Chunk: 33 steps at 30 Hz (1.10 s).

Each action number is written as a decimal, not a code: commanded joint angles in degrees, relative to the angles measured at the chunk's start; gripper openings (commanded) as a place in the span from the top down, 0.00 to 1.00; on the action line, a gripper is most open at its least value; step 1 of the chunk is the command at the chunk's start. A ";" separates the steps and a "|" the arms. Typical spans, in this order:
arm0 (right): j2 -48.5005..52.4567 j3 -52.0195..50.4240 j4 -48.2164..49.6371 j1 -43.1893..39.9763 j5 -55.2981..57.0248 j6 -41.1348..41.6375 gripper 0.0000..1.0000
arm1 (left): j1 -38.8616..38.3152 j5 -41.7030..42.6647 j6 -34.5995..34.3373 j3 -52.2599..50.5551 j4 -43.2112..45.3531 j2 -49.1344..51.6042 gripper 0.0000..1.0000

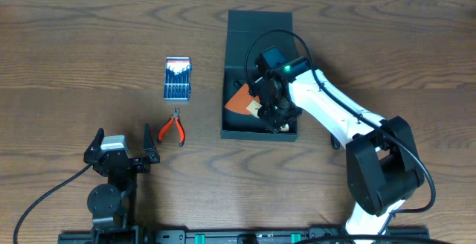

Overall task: Pack container
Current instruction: 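Lower the scraper into the box and release it, then move the right gripper to the yellow-black screwdriver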

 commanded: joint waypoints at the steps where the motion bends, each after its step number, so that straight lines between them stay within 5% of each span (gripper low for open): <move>1: 0.22 -0.33 0.20 0.42 -0.46 0.24 0.48 | -0.28 0.63 0.96 -0.63 -2.29 -0.35 0.02; 13: 0.20 11.15 -2.67 0.28 0.07 3.17 0.48 | -0.28 0.63 0.96 -0.63 -2.29 -0.35 0.02; 22: 0.20 36.00 -23.06 -5.11 12.87 17.11 0.45 | -0.28 0.63 0.96 -0.63 -2.29 -0.35 0.01; 33: 0.17 41.59 -36.48 -20.85 11.80 18.23 0.16 | -0.28 0.63 0.96 -0.63 -2.29 -0.35 0.02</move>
